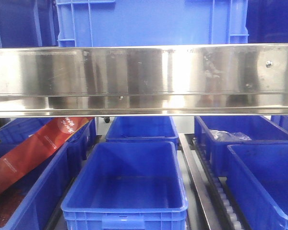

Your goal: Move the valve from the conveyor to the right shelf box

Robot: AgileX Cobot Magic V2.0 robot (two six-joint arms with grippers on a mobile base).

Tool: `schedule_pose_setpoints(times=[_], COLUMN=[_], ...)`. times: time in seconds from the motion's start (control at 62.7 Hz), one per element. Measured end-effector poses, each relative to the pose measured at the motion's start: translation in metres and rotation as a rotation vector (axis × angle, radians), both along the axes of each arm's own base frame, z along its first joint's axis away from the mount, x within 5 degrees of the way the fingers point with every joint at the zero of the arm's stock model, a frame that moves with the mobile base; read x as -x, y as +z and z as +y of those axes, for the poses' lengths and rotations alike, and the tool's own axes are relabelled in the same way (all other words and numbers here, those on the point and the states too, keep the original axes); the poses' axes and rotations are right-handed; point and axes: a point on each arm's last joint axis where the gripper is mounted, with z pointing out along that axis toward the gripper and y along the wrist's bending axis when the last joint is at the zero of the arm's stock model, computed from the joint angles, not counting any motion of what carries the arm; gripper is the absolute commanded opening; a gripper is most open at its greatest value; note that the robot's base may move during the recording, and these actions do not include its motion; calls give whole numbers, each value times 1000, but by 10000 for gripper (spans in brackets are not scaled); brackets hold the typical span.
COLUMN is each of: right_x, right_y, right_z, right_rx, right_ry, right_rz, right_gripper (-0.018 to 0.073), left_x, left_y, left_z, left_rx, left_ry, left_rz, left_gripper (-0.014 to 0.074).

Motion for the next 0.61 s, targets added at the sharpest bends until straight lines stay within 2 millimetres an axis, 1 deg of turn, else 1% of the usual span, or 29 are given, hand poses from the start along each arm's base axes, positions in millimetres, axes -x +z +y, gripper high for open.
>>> schedule_pose_setpoints(times=[0.064,0.144,0.207,0.447,0.559,0.606], right_x=[4,11,17,37,42,45], right_y=[-16,-41,-57,-102,-119,-123], right_z=[-6,-13,-18,-28,-29,-30], right_rx=[7,16,20,18,17,15], right_ry=[-39,-91,-127,-206,-211,-210], right_rz=[6,36,48,40,39,29], right_gripper=[-168,-168,-168,-168,-168,-168], left_x=[0,0,0,0,0,0], left_y=[0,-1,-1,0,0,0], left_z=[0,0,0,0,0,0], left_rx=[0,-1,1,2,2,2], left_ry=[0,0,0,0,0,0], left_rz=[0,1,2,0,0,0], left_gripper=[-111,-111,-111,-111,-111,-111])
